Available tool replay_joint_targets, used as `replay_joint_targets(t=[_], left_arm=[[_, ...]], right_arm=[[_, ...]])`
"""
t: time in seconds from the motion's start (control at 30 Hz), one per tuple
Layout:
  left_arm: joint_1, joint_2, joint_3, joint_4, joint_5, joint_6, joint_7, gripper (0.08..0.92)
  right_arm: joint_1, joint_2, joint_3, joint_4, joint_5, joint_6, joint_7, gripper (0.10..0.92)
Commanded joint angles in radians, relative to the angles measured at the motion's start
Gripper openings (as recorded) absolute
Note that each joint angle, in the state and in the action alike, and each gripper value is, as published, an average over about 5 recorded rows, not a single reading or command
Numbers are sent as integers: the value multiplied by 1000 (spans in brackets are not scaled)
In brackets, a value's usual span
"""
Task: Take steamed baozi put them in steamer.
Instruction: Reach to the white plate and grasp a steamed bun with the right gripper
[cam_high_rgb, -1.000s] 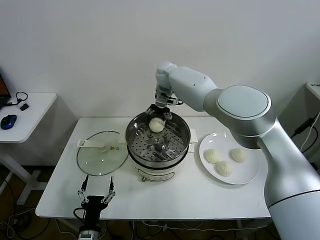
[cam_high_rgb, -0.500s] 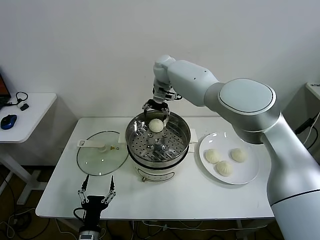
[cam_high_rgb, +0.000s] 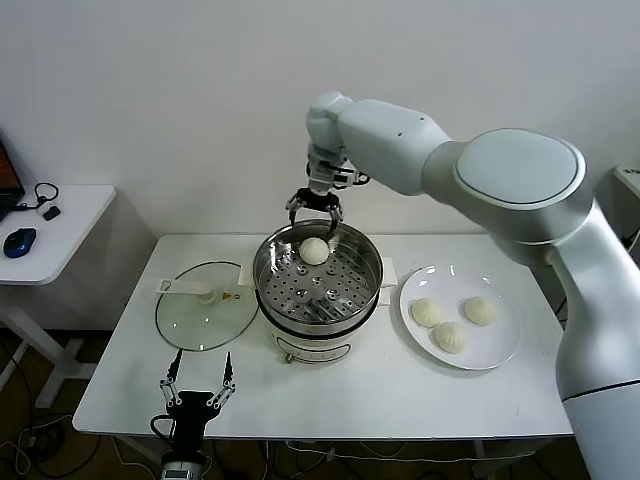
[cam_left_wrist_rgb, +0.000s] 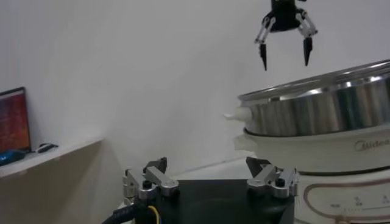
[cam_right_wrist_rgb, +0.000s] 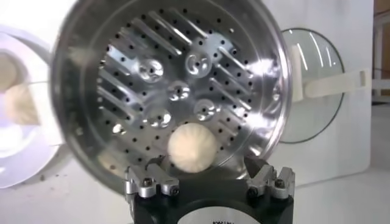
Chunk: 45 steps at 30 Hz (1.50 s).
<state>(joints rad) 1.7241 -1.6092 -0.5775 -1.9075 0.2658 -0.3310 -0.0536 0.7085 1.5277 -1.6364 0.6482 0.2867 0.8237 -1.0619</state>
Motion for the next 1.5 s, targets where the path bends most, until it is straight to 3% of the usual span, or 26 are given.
replay_joint_targets(t=[0.03, 0.37, 0.5, 0.9, 1.5], left_arm=[[0, -49, 1, 0, 1, 1, 1, 823], [4, -49, -1, -6, 0, 4, 2, 823], [5, -49, 0, -10, 0, 6, 3, 823], [9, -49, 6, -11, 0, 7, 2, 823], [11, -49, 10, -14, -4, 12, 0, 823]], right_arm=[[58, -65, -44, 73, 60, 49, -3, 823], [191, -163, -196, 276, 224, 44, -1, 823], [288, -196, -319, 390, 324, -44, 51, 823], [342, -286, -420, 421, 375, -235, 67, 823], [351, -446, -477, 633, 648, -971, 145, 823]])
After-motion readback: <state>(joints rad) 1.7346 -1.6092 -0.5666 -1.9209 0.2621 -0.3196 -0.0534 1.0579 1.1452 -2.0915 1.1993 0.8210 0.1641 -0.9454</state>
